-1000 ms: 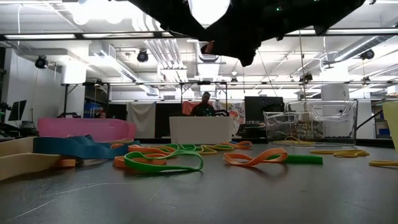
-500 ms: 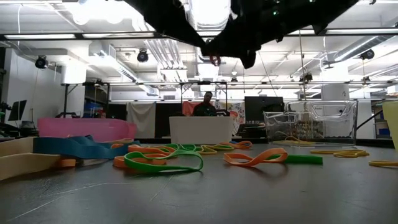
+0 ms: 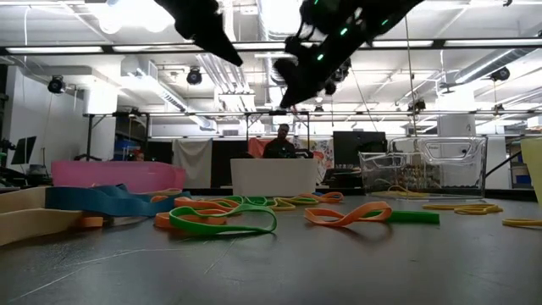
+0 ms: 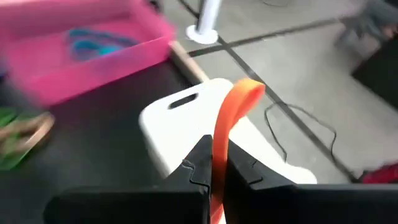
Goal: Sort rubber bands into baskets
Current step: Put the orange rubber band into the white bin, then put the green rubber band into the yellow bin
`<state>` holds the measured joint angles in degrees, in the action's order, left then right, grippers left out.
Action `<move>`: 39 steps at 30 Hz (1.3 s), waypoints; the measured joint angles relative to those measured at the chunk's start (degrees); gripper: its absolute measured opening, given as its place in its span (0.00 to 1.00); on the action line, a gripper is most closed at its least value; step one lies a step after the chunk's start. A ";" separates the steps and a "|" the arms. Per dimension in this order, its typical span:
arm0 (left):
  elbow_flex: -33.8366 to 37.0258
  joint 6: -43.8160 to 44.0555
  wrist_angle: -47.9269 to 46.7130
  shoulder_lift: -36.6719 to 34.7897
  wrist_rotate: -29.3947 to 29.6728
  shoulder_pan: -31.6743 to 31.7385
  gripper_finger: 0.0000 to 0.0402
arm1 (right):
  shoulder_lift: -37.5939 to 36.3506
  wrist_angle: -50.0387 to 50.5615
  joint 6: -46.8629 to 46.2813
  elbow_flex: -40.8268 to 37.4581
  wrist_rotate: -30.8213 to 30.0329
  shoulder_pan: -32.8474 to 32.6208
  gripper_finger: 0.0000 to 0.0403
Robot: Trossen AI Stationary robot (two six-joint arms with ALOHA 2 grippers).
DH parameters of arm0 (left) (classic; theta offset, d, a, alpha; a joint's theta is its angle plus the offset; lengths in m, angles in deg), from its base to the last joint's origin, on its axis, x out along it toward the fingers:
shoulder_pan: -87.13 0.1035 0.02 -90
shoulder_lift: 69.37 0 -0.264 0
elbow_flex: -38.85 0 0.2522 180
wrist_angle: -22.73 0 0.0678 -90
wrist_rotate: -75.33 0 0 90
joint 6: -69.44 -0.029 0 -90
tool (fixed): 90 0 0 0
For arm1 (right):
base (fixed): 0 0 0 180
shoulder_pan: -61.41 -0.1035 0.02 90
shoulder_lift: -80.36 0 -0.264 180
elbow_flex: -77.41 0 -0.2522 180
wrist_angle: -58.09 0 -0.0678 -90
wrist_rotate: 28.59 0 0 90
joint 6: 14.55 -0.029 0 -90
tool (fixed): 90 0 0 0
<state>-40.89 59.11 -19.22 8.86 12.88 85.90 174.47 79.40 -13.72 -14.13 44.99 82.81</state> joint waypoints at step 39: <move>1.51 10.25 -6.13 -0.37 -0.08 -0.61 0.41 | 12.56 6.96 -9.08 14.88 16.52 6.91 0.50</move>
<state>-39.38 69.36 -25.34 8.49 12.80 85.29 187.04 86.36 -22.80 0.75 61.50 89.72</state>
